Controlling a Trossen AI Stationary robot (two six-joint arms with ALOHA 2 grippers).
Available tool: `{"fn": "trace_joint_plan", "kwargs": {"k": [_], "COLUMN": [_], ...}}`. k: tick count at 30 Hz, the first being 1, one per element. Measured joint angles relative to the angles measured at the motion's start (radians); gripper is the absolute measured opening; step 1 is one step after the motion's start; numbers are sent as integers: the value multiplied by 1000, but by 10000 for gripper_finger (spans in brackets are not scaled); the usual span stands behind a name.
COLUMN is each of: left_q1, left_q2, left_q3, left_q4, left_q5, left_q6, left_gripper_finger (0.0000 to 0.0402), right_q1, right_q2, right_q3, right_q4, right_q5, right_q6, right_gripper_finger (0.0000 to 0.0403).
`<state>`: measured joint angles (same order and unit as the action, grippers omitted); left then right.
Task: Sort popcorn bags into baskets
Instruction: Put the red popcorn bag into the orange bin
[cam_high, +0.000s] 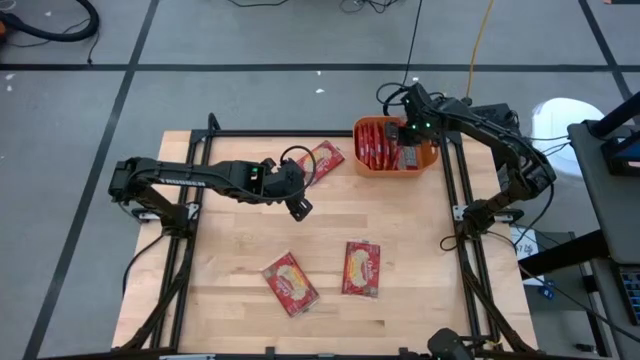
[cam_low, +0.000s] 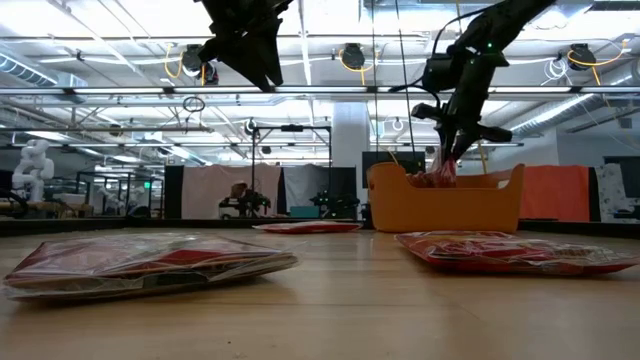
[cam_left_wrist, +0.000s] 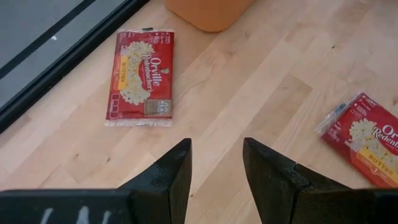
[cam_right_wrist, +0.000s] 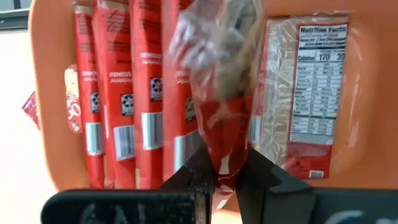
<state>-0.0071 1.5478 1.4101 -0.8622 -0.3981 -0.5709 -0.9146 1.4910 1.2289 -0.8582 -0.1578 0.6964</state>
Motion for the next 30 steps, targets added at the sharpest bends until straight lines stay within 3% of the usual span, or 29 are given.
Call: {"fn": "trace_joint_plan", "kwargs": {"k": [19,30], "left_q1": [0,0], "left_q2": [0,0], "left_q3": [0,0], "left_q4": [0,1], "left_q5": [0,3], "left_q6": [39,39], "left_gripper_finger": [147,147], "right_q1": [-21,-14], "right_q2": [-66,16], "right_q3": [30,30], "right_q4": [-95,-77], "right_q5": [-30,-53], "right_q6": [-2,-52], "right_gripper_finger": [31,31]}}
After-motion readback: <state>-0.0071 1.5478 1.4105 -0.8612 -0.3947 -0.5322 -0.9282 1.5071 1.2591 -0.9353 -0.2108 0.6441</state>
